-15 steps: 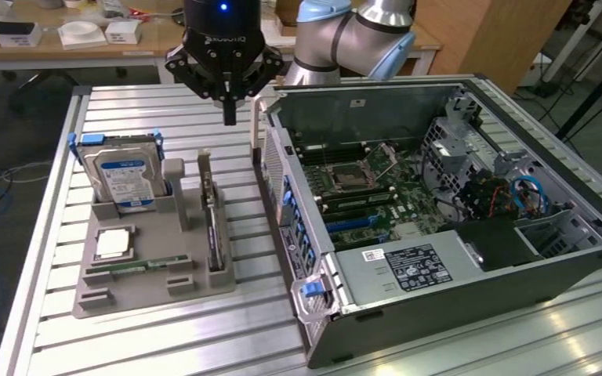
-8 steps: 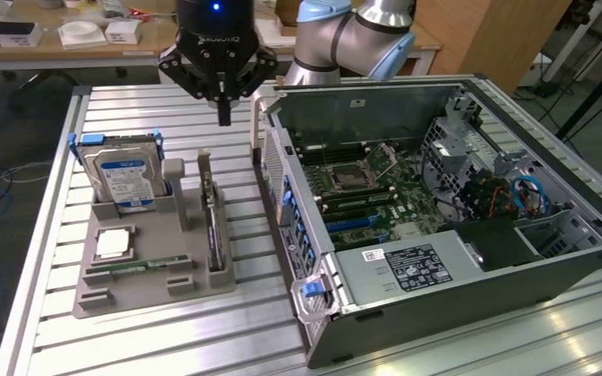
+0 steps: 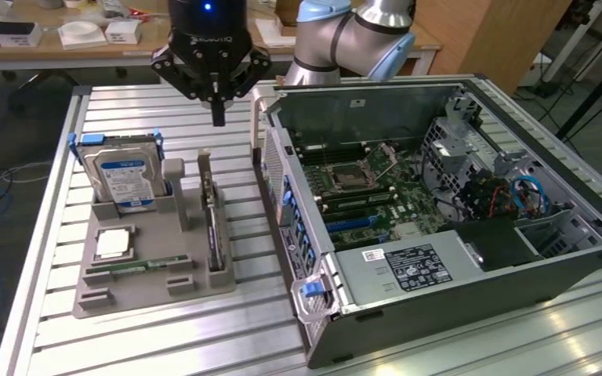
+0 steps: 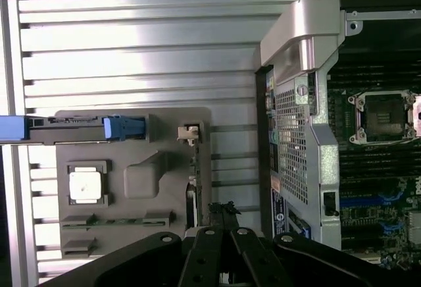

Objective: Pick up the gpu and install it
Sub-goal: 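Reach for the gpu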

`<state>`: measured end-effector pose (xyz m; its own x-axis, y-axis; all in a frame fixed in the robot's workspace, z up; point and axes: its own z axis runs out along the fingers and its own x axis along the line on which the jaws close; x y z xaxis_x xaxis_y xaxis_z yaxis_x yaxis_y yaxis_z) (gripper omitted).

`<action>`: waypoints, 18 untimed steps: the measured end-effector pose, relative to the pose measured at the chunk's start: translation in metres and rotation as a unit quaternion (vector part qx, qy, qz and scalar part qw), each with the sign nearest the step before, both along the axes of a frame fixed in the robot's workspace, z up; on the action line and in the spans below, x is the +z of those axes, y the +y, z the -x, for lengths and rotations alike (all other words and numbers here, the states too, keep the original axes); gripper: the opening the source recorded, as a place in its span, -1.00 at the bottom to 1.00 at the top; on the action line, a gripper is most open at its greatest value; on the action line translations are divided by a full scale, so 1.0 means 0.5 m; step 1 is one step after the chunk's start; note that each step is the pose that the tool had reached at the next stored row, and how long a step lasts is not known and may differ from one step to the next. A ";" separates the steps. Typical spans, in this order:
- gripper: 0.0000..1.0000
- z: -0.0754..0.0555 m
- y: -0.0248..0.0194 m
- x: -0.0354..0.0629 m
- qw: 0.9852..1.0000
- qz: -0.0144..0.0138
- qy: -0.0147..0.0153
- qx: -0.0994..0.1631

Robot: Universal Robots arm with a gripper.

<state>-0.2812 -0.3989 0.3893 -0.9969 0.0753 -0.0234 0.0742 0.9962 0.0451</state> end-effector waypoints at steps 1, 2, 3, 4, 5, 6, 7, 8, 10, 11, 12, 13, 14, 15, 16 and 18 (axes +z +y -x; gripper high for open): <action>-0.79 0.002 0.0000 0.000 1.000 0.000 0.000 0.000; -0.79 0.003 0.0000 0.000 1.000 0.000 0.000 0.000; -0.79 0.005 0.0000 0.000 1.000 0.000 0.000 0.000; -0.79 0.006 0.0000 0.000 1.000 0.000 0.000 0.000; -0.79 0.007 -0.0001 0.000 1.000 0.000 0.000 0.000; -0.79 0.009 0.0000 0.000 1.000 0.000 0.000 0.000; -0.79 0.010 0.0000 0.000 1.000 0.000 0.000 0.000; -0.79 0.011 0.0000 0.000 1.000 0.000 0.000 0.000; -0.79 0.011 0.0000 0.000 1.000 0.000 0.000 0.000; -0.79 0.011 0.0000 0.000 1.000 0.000 0.000 0.000; -0.79 0.011 0.0000 0.000 1.000 0.000 0.000 0.000; -0.79 0.011 0.0000 0.000 1.000 0.000 0.000 0.000; -0.79 0.011 0.0000 0.000 1.000 0.000 0.000 0.000; -0.79 0.011 0.0000 0.000 1.000 0.000 0.000 0.000; -0.79 0.011 0.0000 0.000 1.000 0.000 0.000 0.000; -0.79 0.011 0.0000 0.000 1.000 0.000 0.000 0.000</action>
<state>-0.2865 -0.3989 0.3894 -0.9969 0.0753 -0.0233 0.0742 0.9962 0.0450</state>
